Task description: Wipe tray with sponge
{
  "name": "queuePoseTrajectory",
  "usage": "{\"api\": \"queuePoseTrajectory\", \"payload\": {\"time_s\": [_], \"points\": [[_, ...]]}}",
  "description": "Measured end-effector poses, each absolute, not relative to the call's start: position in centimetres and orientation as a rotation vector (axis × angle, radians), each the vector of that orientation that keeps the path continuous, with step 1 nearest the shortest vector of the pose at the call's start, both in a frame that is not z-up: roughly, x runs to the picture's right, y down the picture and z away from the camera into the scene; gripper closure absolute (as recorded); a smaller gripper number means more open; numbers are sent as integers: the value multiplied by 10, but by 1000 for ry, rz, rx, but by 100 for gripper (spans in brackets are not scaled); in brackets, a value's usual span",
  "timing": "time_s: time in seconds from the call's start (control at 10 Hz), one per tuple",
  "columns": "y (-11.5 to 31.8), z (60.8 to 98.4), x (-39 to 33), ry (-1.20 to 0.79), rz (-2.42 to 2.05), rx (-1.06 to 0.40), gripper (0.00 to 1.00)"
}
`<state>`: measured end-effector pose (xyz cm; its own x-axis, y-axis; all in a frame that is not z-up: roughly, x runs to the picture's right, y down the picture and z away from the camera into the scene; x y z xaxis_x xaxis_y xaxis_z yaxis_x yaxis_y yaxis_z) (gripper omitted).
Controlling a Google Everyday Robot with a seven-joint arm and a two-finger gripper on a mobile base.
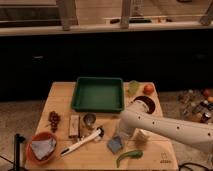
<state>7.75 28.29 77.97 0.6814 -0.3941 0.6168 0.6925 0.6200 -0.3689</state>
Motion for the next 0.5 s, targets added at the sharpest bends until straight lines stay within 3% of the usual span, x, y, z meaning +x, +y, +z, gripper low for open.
{"api": "queuePoseTrajectory", "payload": {"time_s": [0.5], "points": [[262,762,75,-579,-648,-594,100]]}}
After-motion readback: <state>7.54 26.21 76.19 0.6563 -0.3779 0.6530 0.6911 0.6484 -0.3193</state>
